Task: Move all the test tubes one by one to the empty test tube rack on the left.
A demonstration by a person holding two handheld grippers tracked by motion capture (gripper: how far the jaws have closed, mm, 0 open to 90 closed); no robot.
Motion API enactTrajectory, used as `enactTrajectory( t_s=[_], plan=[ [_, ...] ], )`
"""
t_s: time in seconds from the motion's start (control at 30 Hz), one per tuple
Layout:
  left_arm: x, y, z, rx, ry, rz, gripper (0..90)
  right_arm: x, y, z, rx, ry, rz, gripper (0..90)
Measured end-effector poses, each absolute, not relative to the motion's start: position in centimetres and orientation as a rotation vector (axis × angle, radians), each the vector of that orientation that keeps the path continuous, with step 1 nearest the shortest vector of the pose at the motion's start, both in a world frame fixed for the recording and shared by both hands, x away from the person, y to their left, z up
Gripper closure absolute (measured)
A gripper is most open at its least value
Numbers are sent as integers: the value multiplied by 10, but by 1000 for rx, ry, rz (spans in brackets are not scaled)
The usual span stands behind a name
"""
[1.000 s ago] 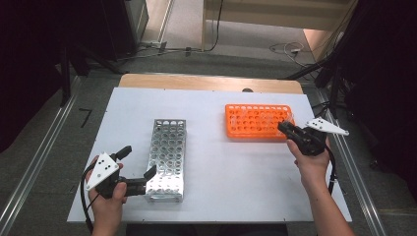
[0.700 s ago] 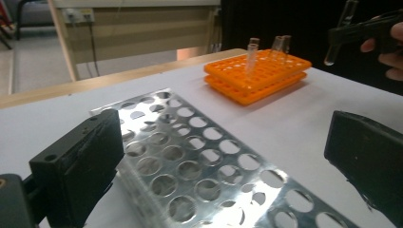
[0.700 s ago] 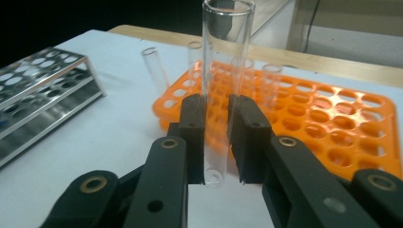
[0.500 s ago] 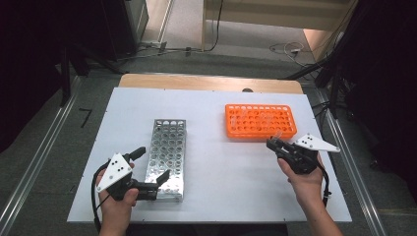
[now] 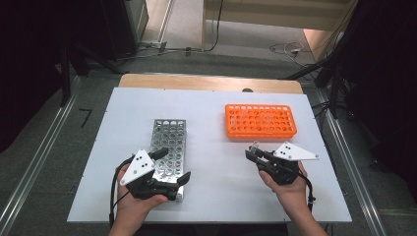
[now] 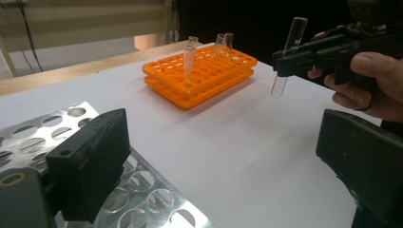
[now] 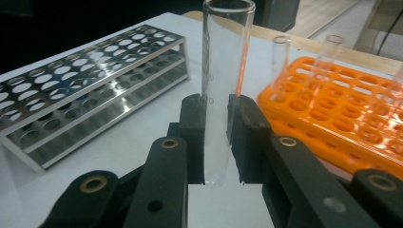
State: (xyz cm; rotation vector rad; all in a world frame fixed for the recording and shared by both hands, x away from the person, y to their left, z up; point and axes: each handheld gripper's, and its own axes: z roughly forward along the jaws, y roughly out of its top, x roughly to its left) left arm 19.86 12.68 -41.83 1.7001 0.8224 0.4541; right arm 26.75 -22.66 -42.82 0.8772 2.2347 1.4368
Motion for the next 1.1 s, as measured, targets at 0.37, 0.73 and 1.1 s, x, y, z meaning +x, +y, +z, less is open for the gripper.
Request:
enactTrajectory(
  t_s=[0.37,0.73,1.1],
  plan=[
    [222,99,-409,1731,811,430,176,264,-207,-433,810,2294,1433,741],
    [237,88,-410,1767,789,379,247,265,-189,-437,724,2341,1392,742],
    [233,77,-412,1809,705,316,366,259,-175,-443,633,2377,1330,742]
  ],
)
